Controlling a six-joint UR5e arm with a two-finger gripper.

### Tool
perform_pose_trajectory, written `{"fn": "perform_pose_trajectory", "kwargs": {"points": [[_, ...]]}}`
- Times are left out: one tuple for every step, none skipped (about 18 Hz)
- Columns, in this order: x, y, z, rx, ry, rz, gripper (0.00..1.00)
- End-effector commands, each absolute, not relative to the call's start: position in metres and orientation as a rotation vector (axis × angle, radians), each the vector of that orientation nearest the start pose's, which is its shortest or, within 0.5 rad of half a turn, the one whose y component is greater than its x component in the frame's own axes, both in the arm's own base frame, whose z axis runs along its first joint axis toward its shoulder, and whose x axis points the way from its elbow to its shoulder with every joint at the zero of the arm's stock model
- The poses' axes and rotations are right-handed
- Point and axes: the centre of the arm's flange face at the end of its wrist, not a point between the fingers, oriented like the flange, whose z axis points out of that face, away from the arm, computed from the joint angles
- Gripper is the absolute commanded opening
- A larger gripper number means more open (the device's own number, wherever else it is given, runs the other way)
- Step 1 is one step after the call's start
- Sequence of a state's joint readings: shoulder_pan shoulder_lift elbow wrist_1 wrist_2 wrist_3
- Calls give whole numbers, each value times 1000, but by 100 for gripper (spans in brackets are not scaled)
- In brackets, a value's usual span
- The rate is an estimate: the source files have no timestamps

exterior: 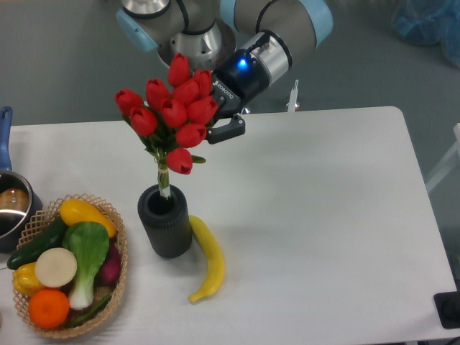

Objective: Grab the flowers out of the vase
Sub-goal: 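Lift the tulip bunch straight up out of the grey vase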

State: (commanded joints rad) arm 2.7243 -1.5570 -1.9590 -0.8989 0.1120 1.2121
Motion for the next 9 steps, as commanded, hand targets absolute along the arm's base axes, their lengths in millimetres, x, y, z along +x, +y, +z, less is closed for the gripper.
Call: {"fn": "perform_pose_trajectory", "kwargs": {"points": [[-331, 395, 472, -1672, 252, -332, 41], [-339, 392, 481, -1675, 228, -330, 41], [-345, 388, 486, -1677, 205, -330, 41], [-347, 387, 487, -1679, 198, -328, 41], [-347, 387, 487, -1679, 198, -328, 41], [-349, 385, 490, -1678, 199, -319, 41], [-353, 383, 491, -1680, 194, -310, 41], [-357, 381, 490, -1684, 187, -305, 41], [-360, 381, 488, -1700, 182, -296, 41]]}}
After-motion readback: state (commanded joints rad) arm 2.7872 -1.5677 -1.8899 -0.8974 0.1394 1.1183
